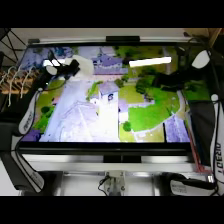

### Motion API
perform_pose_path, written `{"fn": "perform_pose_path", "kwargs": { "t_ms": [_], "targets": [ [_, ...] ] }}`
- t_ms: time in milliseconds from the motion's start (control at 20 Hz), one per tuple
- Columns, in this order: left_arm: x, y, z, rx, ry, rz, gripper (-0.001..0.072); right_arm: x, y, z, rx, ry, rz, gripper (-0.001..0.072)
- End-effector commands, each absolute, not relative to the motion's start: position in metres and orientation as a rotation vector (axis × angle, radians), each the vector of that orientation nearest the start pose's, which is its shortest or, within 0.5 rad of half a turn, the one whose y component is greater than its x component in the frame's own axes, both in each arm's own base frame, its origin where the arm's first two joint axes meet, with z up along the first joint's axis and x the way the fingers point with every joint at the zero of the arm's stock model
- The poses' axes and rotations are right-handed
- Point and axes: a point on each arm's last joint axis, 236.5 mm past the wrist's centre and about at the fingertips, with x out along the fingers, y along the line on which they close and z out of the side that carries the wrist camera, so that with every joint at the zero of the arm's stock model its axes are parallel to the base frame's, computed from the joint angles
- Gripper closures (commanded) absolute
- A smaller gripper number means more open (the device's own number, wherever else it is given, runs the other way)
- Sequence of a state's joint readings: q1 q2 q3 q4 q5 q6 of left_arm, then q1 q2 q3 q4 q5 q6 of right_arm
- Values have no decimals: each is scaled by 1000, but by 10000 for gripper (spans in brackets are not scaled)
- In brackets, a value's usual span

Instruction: Fold the shirts.

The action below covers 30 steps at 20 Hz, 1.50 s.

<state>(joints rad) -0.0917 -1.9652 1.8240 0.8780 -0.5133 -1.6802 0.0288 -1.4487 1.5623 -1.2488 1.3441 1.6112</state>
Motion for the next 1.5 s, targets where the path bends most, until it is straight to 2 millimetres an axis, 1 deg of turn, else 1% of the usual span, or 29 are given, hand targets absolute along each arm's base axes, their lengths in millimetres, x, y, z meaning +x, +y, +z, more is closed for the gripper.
{"fn": "perform_pose_path", "kwargs": {
  "t_ms": [0, 50, 100, 150, 200, 250, 300, 350, 400, 450, 500, 600, 700, 750, 800, 850, 900, 950, 1000, 1050, 1100, 1150, 1200, 1250, 1300, 1350, 1400, 1450],
  "targets": [
    [625, -152, 171, -502, 480, -369, 676, 422, 76, 82, 211, 1267, 222, 80],
    [598, -161, 219, -434, 437, -434, 676, 411, 64, 84, 153, 1291, 198, 80],
    [565, -169, 267, -380, 395, -496, 676, 398, 48, 90, 92, 1311, 153, 80],
    [529, -177, 307, -332, 359, -552, 676, 386, 33, 102, 42, 1314, 103, 80],
    [498, -184, 336, -284, 329, -600, 676, 373, 22, 117, 10, 1301, 71, 80],
    [468, -193, 356, -245, 315, -646, 676, 360, 16, 135, -6, 1273, 51, 80],
    [445, -204, 364, -233, 331, -688, 676, 348, 14, 154, -11, 1236, 44, 80],
    [425, -220, 362, -232, 373, -738, 676, 337, 14, 172, -10, 1190, 44, 80],
    [411, -237, 353, -237, 424, -783, 676, 326, 14, 191, -1, 1132, 40, 80],
    [399, -259, 337, -245, 484, -829, 676, 316, 13, 209, 21, 1076, 27, 80],
    [391, -282, 317, -251, 541, -868, 676, 307, 12, 222, 33, 1034, 14, 81],
    [373, -335, 259, -250, 668, -939, 676, 291, 6, 237, 31, 989, -8, 81],
    [344, -387, 183, -241, 840, -987, 676, 279, 6, 235, 58, 1000, -21, 81],
    [326, -408, 146, -252, 944, -991, 675, 277, 10, 227, 85, 1021, -18, 81],
    [308, -427, 110, -256, 1045, -989, 675, 275, 16, 214, 106, 1057, -2, 81],
    [295, -442, 85, -262, 1126, -982, 612, 277, 23, 200, 124, 1086, 22, 80],
    [288, -451, 68, -293, 1189, -956, 356, 280, 29, 185, 138, 1107, 41, 81],
    [288, -452, 59, -329, 1242, -920, -13, 282, 34, 167, 153, 1132, 56, 80],
    [291, -444, 58, -324, 1267, -911, -13, 283, 38, 148, 165, 1160, 65, 80],
    [299, -425, 62, -291, 1287, -904, -12, 282, 40, 128, 170, 1206, 68, 80],
    [311, -391, 65, -241, 1324, -866, -11, 276, 40, 104, 169, 1271, 66, 80],
    [325, -346, 68, -175, 1361, -795, -10, 269, 42, 82, 172, 1339, 75, 80],
    [337, -297, 69, -114, 1389, -700, -10, 262, 48, 63, 182, 1398, 101, 80],
    [348, -241, 68, -62, 1415, -576, -10, 255, 57, 47, 203, 1444, 136, 80],
    [350, -195, 67, -35, 1449, -467, -10, 249, 69, 32, 237, 1483, 182, 80],
    [347, -159, 64, -52, 1483, -389, -9, 247, 81, 20, 277, 1503, 224, 80],
    [340, -139, 58, -90, 1511, -349, -1, 245, 92, 8, 322, 1516, 257, 80],
    [329, -124, 45, -124, 1543, -314, 67, 244, 99, -3, 360, 1521, 270, 80]
  ]
}}
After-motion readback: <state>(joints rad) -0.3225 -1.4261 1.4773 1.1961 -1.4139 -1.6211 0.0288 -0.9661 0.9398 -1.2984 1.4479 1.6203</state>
